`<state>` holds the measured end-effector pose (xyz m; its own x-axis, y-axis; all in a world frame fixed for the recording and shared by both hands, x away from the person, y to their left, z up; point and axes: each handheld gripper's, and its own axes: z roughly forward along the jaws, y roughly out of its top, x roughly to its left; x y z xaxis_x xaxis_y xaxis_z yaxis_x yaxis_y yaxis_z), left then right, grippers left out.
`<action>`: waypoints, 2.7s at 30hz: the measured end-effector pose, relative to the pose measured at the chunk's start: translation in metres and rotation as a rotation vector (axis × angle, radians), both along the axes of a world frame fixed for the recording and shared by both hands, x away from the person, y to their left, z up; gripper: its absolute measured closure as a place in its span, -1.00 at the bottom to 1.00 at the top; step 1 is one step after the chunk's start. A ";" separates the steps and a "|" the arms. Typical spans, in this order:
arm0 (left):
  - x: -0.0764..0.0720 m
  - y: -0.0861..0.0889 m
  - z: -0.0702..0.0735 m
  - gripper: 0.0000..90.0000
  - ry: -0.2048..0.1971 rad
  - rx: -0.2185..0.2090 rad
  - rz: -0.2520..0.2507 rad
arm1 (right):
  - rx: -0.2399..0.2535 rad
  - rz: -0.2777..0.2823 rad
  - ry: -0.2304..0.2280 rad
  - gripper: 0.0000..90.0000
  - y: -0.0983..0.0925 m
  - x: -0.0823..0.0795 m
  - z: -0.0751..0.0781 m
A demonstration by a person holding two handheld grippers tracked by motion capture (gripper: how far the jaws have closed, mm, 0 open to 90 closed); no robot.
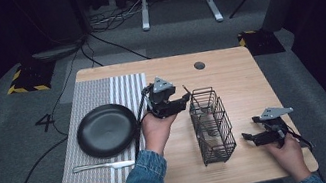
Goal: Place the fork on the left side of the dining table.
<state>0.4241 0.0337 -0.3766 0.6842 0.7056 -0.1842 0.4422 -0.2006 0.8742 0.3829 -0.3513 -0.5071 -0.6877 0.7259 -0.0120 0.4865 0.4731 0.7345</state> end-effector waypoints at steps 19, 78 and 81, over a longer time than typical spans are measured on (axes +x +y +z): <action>0.012 -0.017 -0.005 0.55 0.014 0.001 0.008 | 0.000 0.001 0.000 -0.69 0.000 0.000 0.000; -0.022 0.013 0.099 0.91 -0.111 -0.080 -0.082 | -0.001 0.007 0.001 -0.69 0.000 0.001 0.000; -0.021 0.018 0.103 0.91 -0.115 -0.078 -0.071 | -0.001 0.007 0.001 -0.69 0.000 0.001 0.000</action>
<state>0.4030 0.0514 -0.2734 0.7515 0.6414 -0.1543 0.3254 -0.1570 0.9324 0.3839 -0.3513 -0.5070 -0.6929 0.7210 -0.0121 0.4837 0.4772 0.7336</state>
